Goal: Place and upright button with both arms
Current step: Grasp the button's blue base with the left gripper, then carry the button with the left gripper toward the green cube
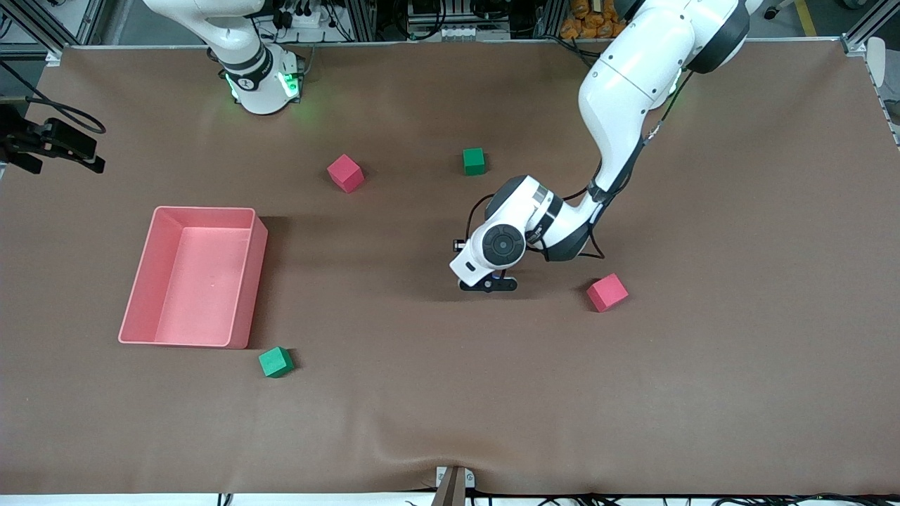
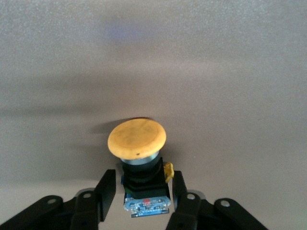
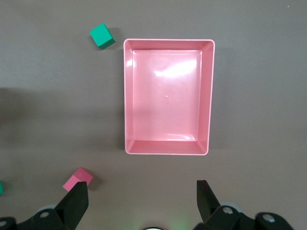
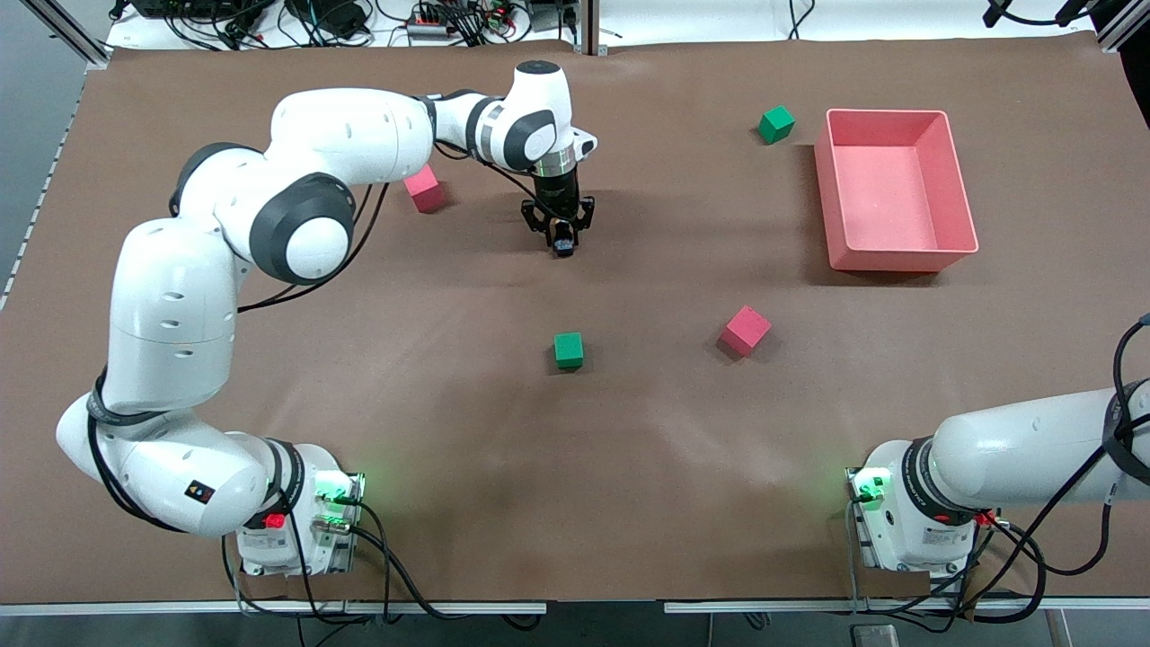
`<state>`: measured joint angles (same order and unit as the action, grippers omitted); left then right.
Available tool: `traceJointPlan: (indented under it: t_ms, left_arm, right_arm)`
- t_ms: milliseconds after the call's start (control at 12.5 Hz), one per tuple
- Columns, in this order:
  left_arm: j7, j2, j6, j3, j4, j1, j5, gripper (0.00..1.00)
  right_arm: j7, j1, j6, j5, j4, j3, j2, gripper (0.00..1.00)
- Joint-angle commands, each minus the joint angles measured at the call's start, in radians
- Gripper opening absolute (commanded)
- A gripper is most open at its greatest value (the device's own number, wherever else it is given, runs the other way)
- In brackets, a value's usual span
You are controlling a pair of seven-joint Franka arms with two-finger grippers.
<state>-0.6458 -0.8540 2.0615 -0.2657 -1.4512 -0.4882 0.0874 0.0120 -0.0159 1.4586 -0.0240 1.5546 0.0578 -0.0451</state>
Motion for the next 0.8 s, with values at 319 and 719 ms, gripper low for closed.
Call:
traceJointPlan:
  t_ms: [319, 719]
  left_arm:
    - [-0.179, -0.002, -0.001, 0.008, 0.05, -0.03, -0.017, 0.0]
    - [-0.394, 0.03, 0.052, 0.025, 0.069, -0.098, -0.067, 0.0]
  right_arm:
    - [-0.026, -0.003, -0.012, -0.02, -0.03, -0.016, 0.001, 1.0]
    - [-0.015, 0.002, -0.012, -0.019, -0.042, -0.018, 0.011, 1.0]
